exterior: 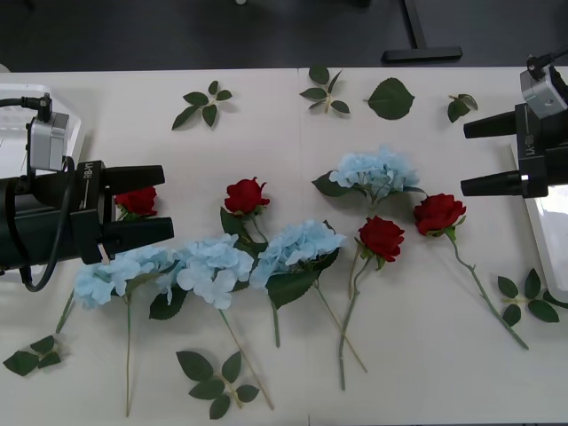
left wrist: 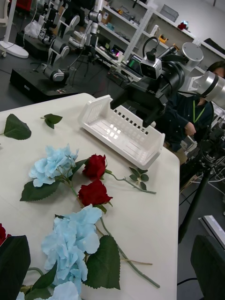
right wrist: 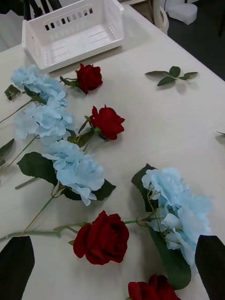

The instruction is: Place the red flowers into the right box and the blue flowers into the left box. If a person shows an open palm, hand one flower to the person first, then continue sorting.

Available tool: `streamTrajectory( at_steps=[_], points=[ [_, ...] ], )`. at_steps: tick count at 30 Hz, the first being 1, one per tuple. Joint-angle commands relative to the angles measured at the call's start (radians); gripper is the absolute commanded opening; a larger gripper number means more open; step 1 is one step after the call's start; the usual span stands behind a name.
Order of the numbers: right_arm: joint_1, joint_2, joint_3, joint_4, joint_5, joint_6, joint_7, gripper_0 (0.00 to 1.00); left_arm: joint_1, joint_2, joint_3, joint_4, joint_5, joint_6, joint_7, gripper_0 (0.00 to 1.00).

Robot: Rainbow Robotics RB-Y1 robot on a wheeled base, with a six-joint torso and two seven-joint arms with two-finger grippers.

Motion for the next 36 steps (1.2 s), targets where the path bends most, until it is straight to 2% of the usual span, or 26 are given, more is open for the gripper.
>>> streamTrajectory(
  at_steps=[1,7,11,14,17,20,29,36],
  points=[
    [0.048,-0.007,0.032,0.01,0.015,-0.008,-0.014,1.0,0.021,0.007,-0.036,-0.005,0.032,-0.007,-0.07,1.0],
    [0.043,-0.061,0.039,-0.019,0.061,0.014,-0.014,1.0,0.017,0.086,0.064,-0.018,-0.002,-0.014,-0.07,1.0],
    [0.045,-0.064,0.039,-0.043,0.193,0.037,-0.014,1.0,0.015,0.13,0.139,-0.02,-0.094,-0.013,-0.064,1.0],
    [0.045,-0.061,0.039,-0.065,0.328,0.081,-0.026,1.0,0.015,0.153,0.177,-0.015,-0.188,-0.013,0.106,1.0],
    [0.045,-0.043,0.047,-0.077,0.454,0.17,-0.276,1.0,-0.002,0.175,0.188,0.009,-0.344,-0.013,0.31,1.0],
    [0.045,-0.026,0.062,-0.089,0.555,0.232,-0.403,1.0,-0.022,0.175,0.187,0.058,-0.464,-0.011,0.427,1.0],
    [0.046,0.083,0.105,-0.083,0.805,0.247,-0.676,1.0,-0.164,0.178,0.064,0.216,-0.702,0.047,0.625,1.0],
    [0.059,0.187,0.122,-0.082,0.947,0.252,-0.845,1.0,-0.293,0.176,-0.09,0.344,-0.84,0.047,0.637,1.0]
  ],
)
